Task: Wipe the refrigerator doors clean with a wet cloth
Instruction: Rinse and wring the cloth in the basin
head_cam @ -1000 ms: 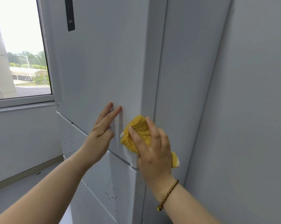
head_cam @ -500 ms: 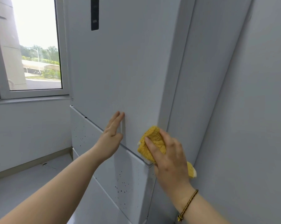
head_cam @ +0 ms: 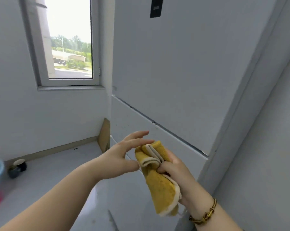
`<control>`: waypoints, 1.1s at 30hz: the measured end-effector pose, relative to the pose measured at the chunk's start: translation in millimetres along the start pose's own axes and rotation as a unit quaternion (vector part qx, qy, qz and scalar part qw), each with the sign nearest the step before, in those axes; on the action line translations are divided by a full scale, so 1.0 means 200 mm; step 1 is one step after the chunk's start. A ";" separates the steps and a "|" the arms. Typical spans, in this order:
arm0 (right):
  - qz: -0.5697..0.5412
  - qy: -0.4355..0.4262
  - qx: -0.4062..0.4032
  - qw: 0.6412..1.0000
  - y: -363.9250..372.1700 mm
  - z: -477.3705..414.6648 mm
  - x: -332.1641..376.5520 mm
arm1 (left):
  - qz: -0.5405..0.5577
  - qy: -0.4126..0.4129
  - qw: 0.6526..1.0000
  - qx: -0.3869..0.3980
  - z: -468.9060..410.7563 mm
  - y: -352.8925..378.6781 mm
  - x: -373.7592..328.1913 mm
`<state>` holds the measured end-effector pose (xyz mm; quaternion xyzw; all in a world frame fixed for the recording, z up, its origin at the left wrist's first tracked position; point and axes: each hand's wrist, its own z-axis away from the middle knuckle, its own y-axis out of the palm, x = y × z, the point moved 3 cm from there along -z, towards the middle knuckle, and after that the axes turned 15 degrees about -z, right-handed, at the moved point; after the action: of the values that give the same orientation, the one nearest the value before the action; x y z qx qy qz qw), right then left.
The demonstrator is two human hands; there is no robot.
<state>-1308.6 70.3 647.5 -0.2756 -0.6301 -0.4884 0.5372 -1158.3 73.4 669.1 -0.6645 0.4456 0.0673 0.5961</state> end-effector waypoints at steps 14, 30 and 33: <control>0.065 0.247 0.266 0.929 0.71 -0.76 -0.64 | 0.069 -0.335 0.914 -0.217 0.58 -0.43 0.95; 0.046 0.314 0.249 0.915 1.66 -2.19 -1.25 | 0.313 -0.510 0.687 -0.412 0.94 -1.12 2.21; 0.065 0.318 0.261 0.909 1.94 -2.37 -1.40 | 0.372 -0.503 0.651 -0.430 1.07 -1.25 2.47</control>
<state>-702.1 -167.5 481.0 0.0039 -0.5116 -0.3325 0.7922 -602.7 -23.2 485.2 -0.4889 0.2081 0.7917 0.3014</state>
